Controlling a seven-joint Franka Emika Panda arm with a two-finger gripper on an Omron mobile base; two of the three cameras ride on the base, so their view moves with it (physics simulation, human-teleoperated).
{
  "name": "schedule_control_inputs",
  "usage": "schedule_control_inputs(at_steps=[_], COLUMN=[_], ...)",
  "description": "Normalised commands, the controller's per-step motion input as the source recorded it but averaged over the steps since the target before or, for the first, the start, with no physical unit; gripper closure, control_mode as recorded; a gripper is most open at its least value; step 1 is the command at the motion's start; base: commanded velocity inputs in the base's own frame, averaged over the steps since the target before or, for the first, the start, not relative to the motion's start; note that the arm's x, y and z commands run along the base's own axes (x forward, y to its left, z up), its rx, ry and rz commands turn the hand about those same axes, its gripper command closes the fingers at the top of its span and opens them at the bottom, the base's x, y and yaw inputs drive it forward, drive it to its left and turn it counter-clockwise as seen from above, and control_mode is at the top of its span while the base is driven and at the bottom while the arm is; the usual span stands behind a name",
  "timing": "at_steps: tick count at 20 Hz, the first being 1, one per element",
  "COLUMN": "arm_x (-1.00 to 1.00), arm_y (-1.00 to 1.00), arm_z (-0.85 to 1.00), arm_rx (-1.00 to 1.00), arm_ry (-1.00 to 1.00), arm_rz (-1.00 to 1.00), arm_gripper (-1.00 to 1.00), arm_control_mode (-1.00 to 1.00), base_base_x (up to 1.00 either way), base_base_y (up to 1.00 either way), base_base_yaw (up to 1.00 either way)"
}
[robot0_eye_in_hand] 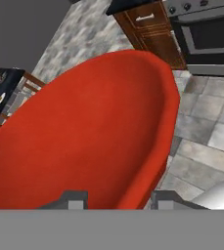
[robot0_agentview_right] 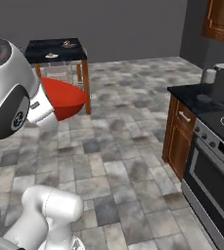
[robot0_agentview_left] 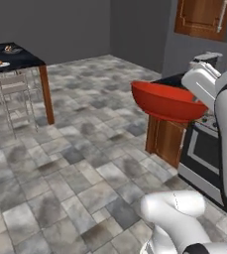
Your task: Take the smaller bowl and place it next to the appetizer plate on the dining counter , and place the larger bowl next to the plate with cooked food.
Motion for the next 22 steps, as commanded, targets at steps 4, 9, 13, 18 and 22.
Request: schedule_control_inputs(at_steps=[4, 9, 13, 18, 22], arm_x=[0.00, 0.00, 0.00, 0.00, 0.00], arm_y=[0.00, 0.00, 0.00, 0.00, 0.00], arm_z=[0.00, 0.00, 0.00, 0.00, 0.00], arm_rx=[0.00, 0.00, 0.00, 0.00, 0.00], arm_ry=[0.00, 0.00, 0.00, 0.00, 0.00], arm_rz=[0.00, 0.00, 0.00, 0.00, 0.00], arm_gripper=[1.00, 1.00, 1.00, 1.00, 1.00], arm_control_mode=[1.00, 1.00, 1.00, 1.00, 1.00], base_base_x=[0.72, 1.00, 1.00, 1.00, 1.00], base_base_y=[0.13, 0.01, 0.05, -0.07, -0.54], base_base_yaw=[0.37, 0.25, 0.18, 0.07, 0.00])
